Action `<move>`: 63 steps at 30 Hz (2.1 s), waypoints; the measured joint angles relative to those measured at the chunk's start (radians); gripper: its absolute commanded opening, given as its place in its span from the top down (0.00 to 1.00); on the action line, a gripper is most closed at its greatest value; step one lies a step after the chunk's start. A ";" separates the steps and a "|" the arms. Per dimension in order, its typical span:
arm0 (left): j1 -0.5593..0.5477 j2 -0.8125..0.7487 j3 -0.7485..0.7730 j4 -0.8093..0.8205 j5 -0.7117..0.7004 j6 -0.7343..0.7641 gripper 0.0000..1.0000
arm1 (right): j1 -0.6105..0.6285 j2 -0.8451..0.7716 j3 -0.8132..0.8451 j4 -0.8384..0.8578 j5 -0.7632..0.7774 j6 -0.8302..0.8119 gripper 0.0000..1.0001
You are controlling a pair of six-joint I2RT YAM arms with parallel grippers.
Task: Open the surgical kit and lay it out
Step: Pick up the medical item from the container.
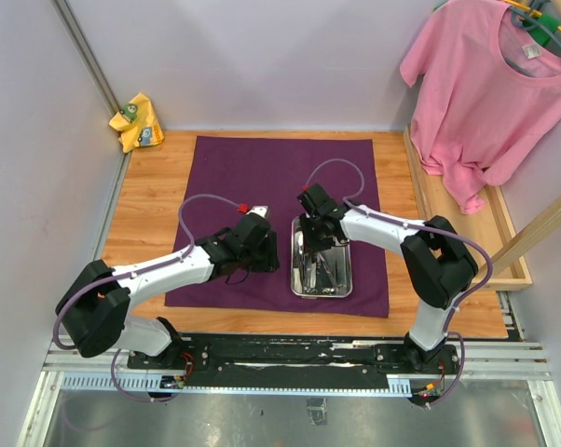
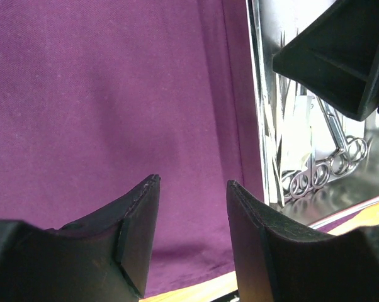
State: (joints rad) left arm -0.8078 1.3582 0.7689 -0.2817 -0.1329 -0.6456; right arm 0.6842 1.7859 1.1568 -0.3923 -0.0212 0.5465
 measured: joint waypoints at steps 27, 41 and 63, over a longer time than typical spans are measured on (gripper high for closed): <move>0.003 -0.072 0.010 -0.004 0.027 0.019 0.51 | 0.001 -0.115 0.065 -0.045 0.012 -0.020 0.99; 0.004 -0.161 0.014 0.162 0.220 0.035 0.50 | -0.207 -0.267 -0.137 0.313 -0.418 0.188 0.99; 0.004 -0.188 -0.002 0.101 0.126 0.077 0.55 | -0.220 -0.209 -0.233 0.692 -0.715 0.453 0.99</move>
State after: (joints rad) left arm -0.8036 1.1706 0.7666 -0.1810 -0.0067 -0.5690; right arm 0.4641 1.5768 0.9234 0.3000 -0.7364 0.9993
